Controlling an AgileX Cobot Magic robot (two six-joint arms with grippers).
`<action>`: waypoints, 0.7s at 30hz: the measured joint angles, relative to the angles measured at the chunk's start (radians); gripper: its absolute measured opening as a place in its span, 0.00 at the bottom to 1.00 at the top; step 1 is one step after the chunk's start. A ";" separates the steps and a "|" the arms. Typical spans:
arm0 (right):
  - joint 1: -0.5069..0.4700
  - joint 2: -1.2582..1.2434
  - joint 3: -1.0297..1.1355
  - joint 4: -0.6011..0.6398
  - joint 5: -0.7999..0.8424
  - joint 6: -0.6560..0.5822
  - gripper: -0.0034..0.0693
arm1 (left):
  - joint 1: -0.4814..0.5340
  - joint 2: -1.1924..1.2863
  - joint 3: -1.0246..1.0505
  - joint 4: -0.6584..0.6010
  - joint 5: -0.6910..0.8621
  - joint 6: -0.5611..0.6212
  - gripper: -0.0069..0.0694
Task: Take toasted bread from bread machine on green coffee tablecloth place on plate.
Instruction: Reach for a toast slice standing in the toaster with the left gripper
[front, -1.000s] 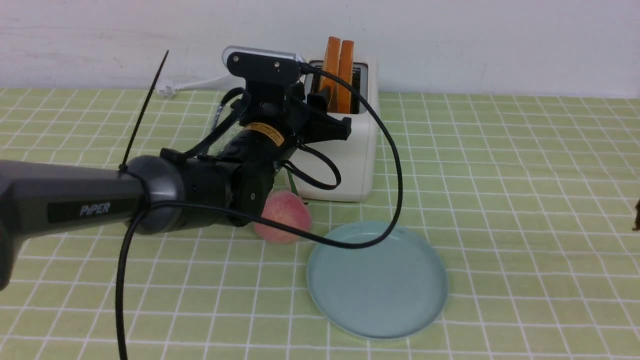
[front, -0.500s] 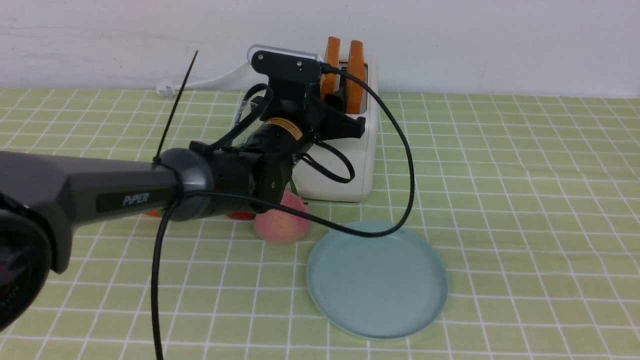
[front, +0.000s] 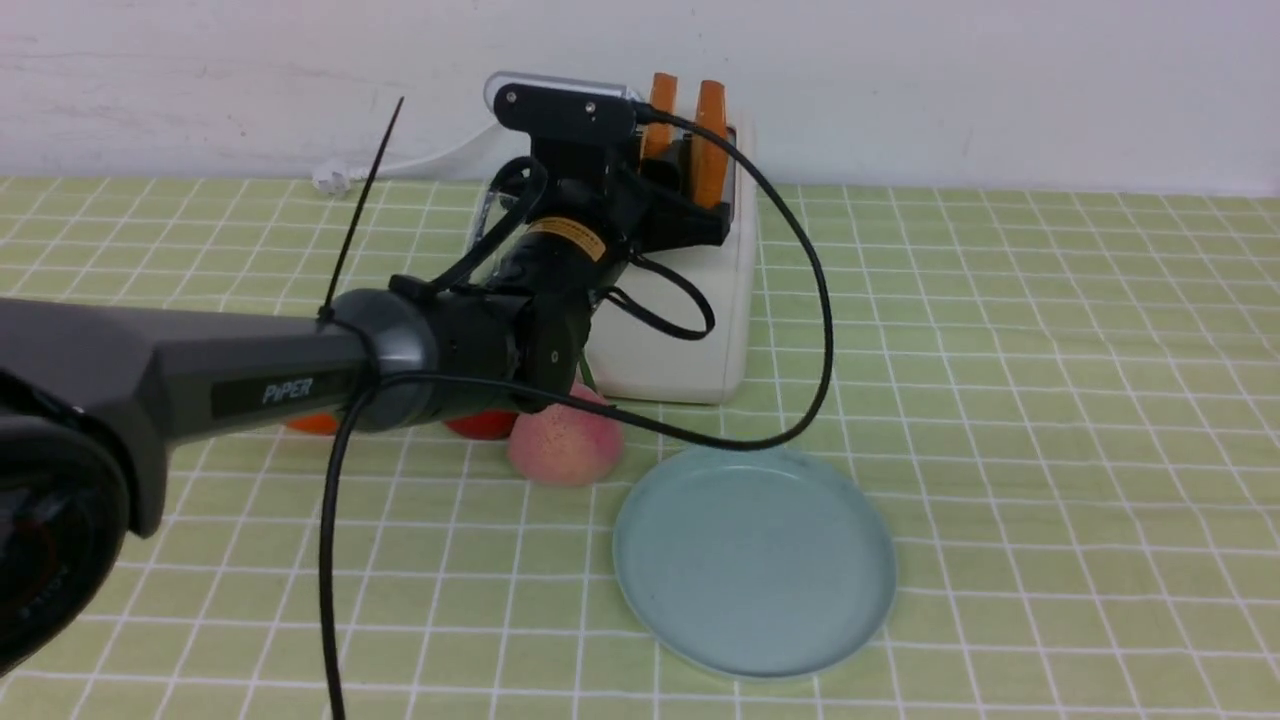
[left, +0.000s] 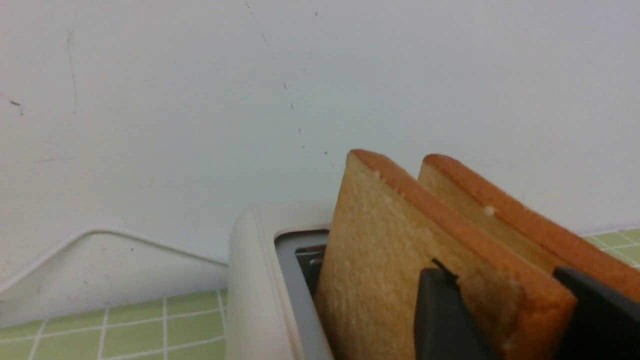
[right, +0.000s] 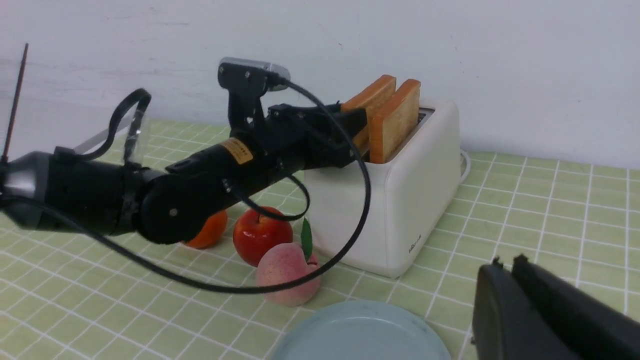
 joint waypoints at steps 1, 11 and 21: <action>0.000 0.000 0.000 0.000 0.002 0.000 0.09 | 0.000 0.005 -0.012 0.000 0.007 0.000 0.46; 0.000 0.000 0.000 0.000 0.044 0.000 0.09 | 0.012 0.048 -0.097 -0.066 0.068 0.001 0.40; 0.000 0.000 0.000 0.004 0.046 0.000 0.09 | 0.018 0.021 -0.099 -0.094 0.100 0.004 0.21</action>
